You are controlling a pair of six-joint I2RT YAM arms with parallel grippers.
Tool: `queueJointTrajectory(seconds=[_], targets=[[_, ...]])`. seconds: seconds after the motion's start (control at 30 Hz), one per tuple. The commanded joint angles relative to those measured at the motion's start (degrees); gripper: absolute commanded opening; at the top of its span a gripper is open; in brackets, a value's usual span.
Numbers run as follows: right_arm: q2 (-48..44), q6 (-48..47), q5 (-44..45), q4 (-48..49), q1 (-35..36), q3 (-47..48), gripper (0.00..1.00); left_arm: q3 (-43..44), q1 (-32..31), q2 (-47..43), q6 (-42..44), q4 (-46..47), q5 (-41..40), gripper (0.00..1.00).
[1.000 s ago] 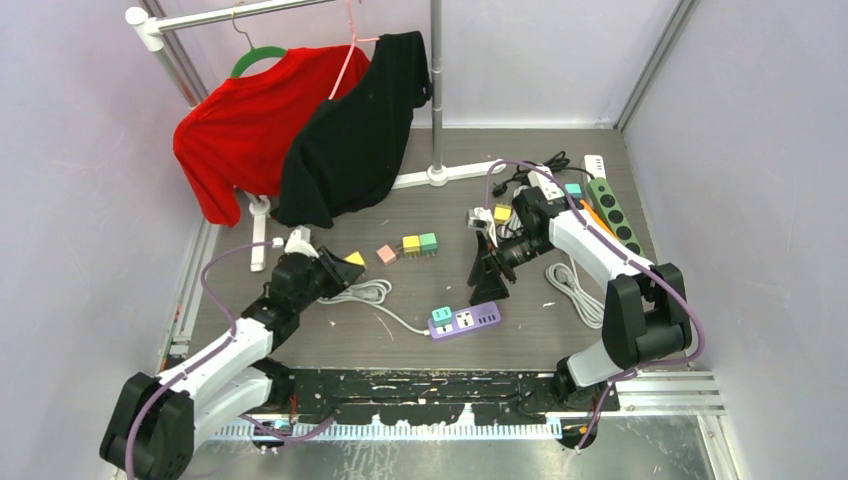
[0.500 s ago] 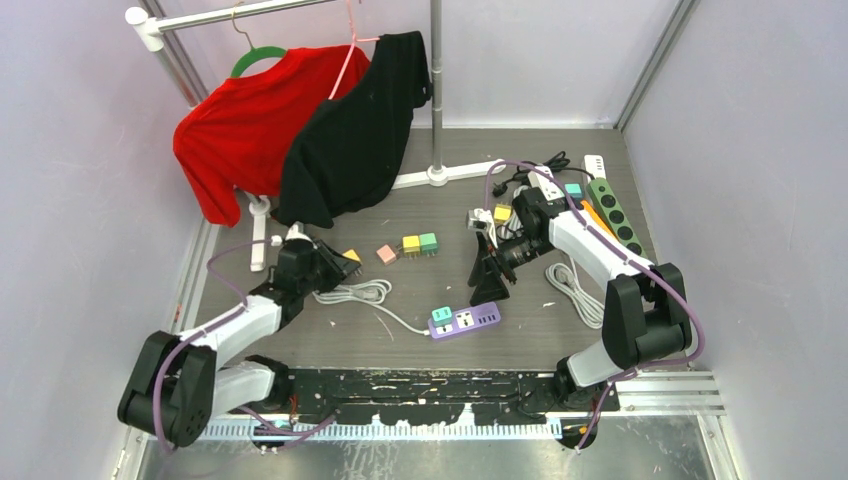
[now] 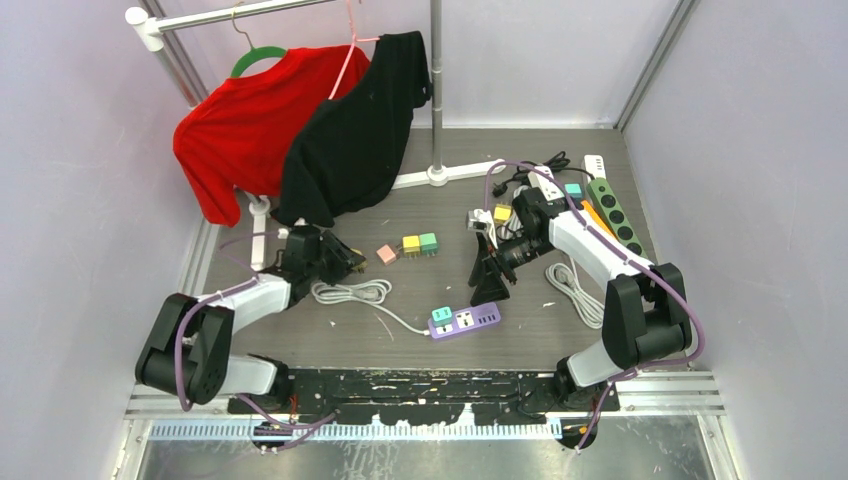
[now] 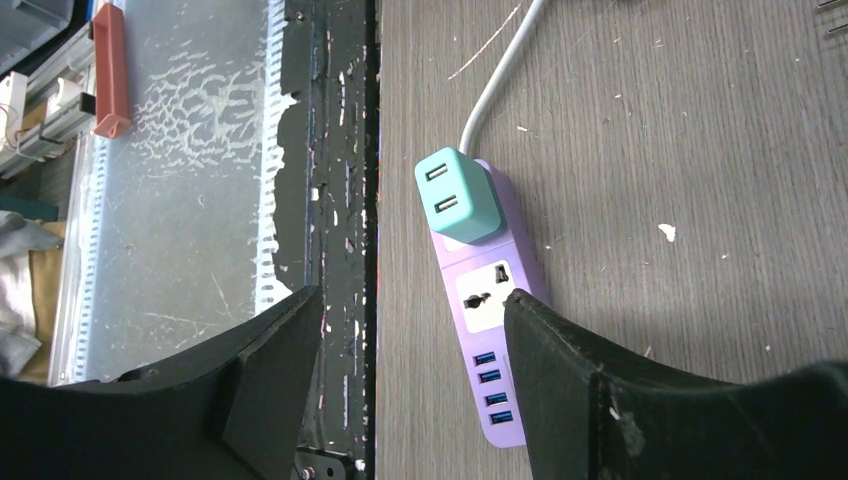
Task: Pull the plug off the socket
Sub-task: Place the plug at the center of the board.
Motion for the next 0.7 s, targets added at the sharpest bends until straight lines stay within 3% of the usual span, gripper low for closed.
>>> queueJointTrajectory(seconds=[0.0,0.13,0.3,0.4,0.5,0.67], targets=[[-2.3,-1.0,-0.6,0.5,0.2,0.1,0.72,3.2,0.8,0.6,-0.3,-1.2,2.6,0.5],[-2.3,-0.9,-0.6,0.5,0.3,0.2,0.72,4.7,0.8,-1.0,-1.0,-6.9,2.1,0.73],[-2.5,-1.2,-0.5,0.3,-0.1,0.3,0.72,7.8,0.8,-8.1,-2.3,-20.1,1.6,0.94],[-3.1,-1.4,-0.3,0.2,-0.4,0.4,0.72,10.8,0.5,-13.6,-3.5,-30.4,3.9,1.0],[-3.3,-1.5,-0.1,0.1,-0.6,0.4,0.72,13.4,-2.2,-21.9,-5.3,-39.2,4.0,1.0],[-3.3,-1.7,0.2,-0.1,-1.3,0.5,0.72,17.1,-9.7,-33.3,-7.8,-45.7,-0.1,1.0]])
